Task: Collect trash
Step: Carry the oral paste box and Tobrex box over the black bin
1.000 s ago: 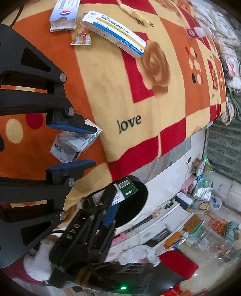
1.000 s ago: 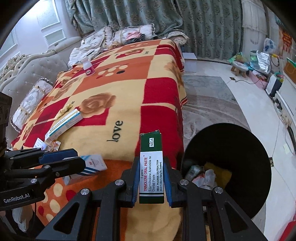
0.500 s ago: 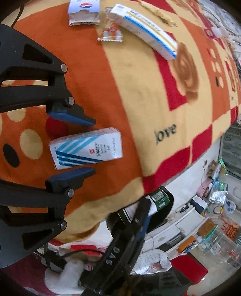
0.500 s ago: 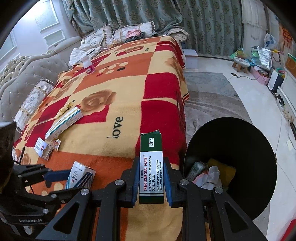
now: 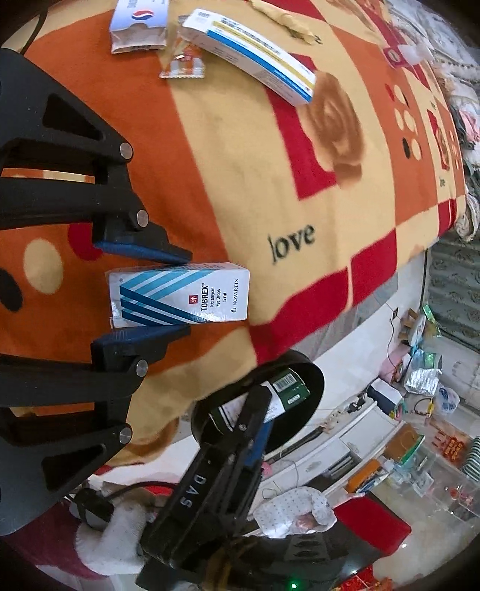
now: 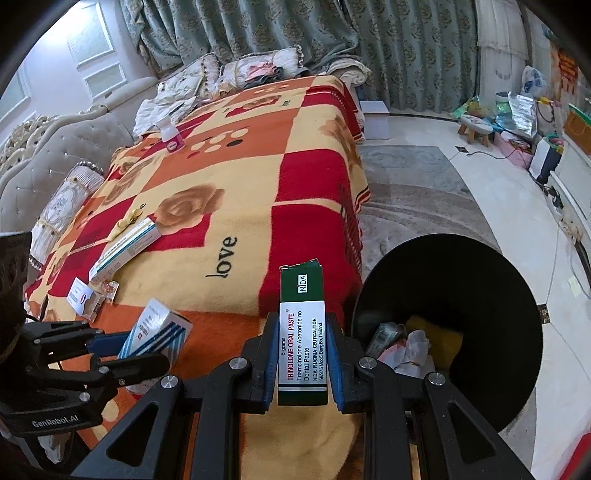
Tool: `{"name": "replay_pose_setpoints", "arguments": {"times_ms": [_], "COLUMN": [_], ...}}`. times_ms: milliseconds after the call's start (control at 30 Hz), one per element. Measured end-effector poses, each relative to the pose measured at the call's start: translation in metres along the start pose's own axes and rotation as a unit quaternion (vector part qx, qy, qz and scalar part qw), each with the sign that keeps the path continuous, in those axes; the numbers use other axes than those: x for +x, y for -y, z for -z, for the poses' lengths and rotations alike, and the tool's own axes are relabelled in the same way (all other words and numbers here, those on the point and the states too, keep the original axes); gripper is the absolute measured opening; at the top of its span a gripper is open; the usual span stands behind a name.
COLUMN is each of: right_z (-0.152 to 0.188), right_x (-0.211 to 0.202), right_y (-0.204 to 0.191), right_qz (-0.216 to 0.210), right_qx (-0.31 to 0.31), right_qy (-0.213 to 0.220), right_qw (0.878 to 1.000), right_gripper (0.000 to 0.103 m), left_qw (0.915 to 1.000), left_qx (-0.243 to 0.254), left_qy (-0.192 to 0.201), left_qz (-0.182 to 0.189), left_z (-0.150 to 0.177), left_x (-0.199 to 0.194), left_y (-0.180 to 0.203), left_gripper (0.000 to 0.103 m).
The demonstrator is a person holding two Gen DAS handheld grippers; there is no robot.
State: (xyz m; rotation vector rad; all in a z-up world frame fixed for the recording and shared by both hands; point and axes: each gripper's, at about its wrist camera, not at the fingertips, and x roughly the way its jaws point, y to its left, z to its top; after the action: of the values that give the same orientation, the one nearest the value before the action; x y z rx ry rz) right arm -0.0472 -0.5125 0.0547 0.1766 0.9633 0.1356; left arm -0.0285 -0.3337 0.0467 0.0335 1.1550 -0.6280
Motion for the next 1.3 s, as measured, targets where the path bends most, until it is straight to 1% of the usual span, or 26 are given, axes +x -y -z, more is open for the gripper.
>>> {"name": "replay_pose_setpoints", "arguments": {"times_ms": [433, 733, 900, 1300], "right_z": [0.0, 0.003, 0.004, 0.008], "right_x": [-0.013, -0.026, -0.029, -0.024], "right_y": [0.026, 0.066, 0.085, 0.106], "right_qz": [0.022, 0.05, 0.059, 0.061], "right_qx": [0.018, 0.051, 0.068, 0.085], "right_qy": [0.008, 0.015, 0.016, 0.012], "right_qw": [1.0, 0.997, 0.996, 0.994], "right_gripper": [0.022, 0.022, 0.022, 0.022], "left_qw": [0.9992, 0.9983, 0.9979, 0.9974], "left_qx": [0.019, 0.027, 0.037, 0.034], "left_qy": [0.016, 0.006, 0.002, -0.012], "left_qz": [0.03, 0.052, 0.054, 0.062], "left_z": [-0.038, -0.064, -0.071, -0.081], "left_x": [0.01, 0.032, 0.042, 0.064], "left_y": [0.035, 0.063, 0.077, 0.091], "left_gripper": [0.029, 0.029, 0.029, 0.029]}}
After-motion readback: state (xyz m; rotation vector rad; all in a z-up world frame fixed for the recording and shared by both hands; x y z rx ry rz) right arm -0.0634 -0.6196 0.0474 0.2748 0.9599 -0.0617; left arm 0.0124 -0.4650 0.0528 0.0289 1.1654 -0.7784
